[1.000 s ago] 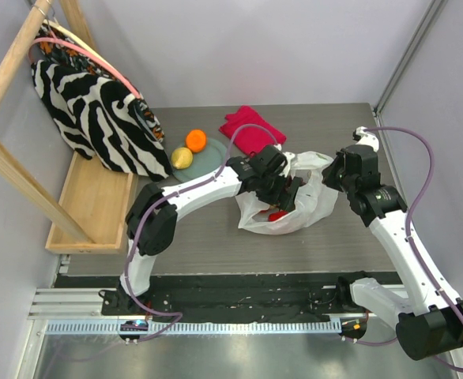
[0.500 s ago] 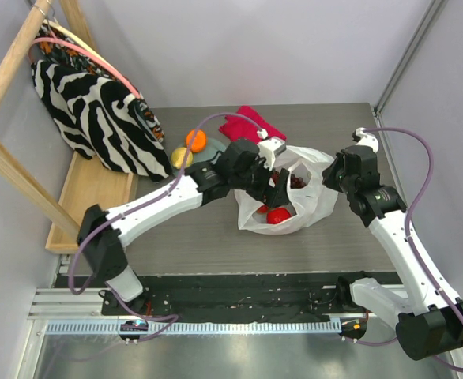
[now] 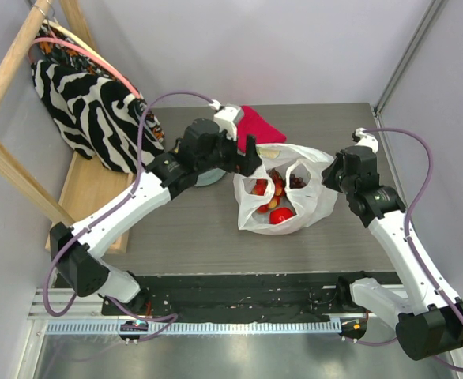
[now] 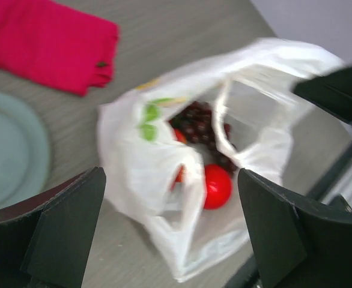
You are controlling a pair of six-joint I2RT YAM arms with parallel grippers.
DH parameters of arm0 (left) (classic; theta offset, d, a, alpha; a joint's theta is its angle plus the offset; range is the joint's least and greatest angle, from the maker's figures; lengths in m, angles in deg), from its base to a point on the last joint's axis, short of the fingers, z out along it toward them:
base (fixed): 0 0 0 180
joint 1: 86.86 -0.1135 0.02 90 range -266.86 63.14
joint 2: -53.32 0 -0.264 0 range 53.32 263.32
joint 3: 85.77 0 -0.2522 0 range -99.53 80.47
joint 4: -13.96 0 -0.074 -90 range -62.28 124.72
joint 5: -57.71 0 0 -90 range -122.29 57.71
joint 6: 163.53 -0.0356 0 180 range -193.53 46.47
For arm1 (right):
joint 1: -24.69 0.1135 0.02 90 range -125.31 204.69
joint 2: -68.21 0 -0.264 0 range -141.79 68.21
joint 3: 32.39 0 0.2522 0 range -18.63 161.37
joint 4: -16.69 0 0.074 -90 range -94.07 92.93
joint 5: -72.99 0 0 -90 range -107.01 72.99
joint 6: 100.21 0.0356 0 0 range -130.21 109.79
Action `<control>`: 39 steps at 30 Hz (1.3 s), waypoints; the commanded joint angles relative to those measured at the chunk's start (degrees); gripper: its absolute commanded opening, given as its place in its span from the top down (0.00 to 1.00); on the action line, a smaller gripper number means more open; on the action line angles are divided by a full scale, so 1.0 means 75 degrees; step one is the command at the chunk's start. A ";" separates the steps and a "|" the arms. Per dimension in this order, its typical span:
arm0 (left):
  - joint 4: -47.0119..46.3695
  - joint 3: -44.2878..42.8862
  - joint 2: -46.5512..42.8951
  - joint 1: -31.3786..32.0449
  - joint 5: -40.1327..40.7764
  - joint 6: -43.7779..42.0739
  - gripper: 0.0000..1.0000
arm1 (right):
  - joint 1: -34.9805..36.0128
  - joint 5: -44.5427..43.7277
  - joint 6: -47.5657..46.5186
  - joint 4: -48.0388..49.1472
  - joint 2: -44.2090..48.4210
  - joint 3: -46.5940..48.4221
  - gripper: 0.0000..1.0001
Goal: Place the fruits into the plastic bag
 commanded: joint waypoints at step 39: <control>0.2125 -0.1952 0.3833 -0.2770 0.3178 -0.1760 0.00 | -0.0010 -0.0006 0.0604 0.0820 -0.0264 -0.0194 0.99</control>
